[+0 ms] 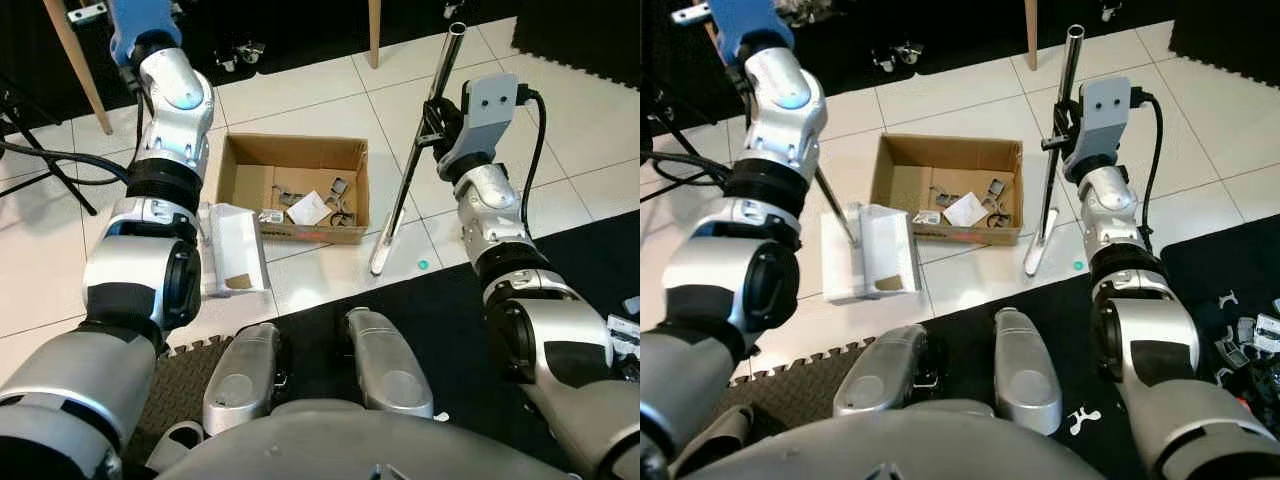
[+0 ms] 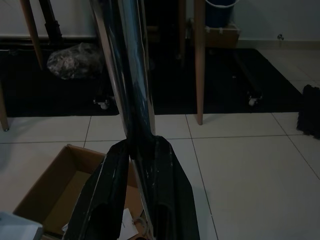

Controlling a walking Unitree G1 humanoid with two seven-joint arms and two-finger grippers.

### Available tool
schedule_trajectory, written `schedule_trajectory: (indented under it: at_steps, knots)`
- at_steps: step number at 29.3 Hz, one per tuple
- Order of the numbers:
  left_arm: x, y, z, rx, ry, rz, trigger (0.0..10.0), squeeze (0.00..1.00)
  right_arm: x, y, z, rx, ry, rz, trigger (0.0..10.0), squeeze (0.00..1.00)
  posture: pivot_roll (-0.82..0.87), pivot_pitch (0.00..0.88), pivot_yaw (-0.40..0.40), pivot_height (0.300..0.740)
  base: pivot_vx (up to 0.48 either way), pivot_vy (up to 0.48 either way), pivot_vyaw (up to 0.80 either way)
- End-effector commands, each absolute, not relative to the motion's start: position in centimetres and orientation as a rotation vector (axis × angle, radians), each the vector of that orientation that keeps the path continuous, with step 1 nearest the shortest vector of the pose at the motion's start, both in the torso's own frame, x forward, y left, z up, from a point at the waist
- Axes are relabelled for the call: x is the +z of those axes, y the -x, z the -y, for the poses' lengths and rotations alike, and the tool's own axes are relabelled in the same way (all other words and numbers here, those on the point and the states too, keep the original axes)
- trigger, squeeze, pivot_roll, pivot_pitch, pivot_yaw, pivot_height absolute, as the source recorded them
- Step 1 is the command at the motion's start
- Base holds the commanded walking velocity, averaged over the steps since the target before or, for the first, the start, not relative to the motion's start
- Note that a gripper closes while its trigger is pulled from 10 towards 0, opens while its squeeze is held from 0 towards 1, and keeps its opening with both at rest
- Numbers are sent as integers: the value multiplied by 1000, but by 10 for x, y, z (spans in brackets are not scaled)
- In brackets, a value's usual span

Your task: Sweep floor

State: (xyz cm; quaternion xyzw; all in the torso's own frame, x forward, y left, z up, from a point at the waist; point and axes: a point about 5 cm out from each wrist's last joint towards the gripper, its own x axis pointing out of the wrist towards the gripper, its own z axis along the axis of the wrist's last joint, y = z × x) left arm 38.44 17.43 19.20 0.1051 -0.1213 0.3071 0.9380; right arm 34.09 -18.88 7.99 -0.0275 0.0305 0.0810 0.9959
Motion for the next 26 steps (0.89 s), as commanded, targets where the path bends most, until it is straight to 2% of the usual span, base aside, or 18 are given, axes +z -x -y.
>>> schedule_trajectory:
  at_steps: [1,7,11,15,26]
  knots:
    - [205,-387,-186,660,-263,277,10000,0,85,-344,188,169,66,-40,10000,0,-7,57,-8,740,0,0,0]
    - [211,-387,-193,680,-262,293,10000,0,85,-344,189,167,66,-39,10000,0,-7,57,-8,740,0,0,0]
    - [221,-390,-176,510,-270,366,10000,0,84,-343,190,162,65,-39,10000,0,-12,64,-7,740,0,0,0]
    - [224,-391,-165,444,-256,389,10000,0,84,-343,191,160,65,-40,10000,0,-12,64,-7,740,0,0,0]
    - [226,-391,-165,435,-248,394,10000,0,83,-342,191,160,65,-40,10000,0,-15,71,-8,740,443,0,0]
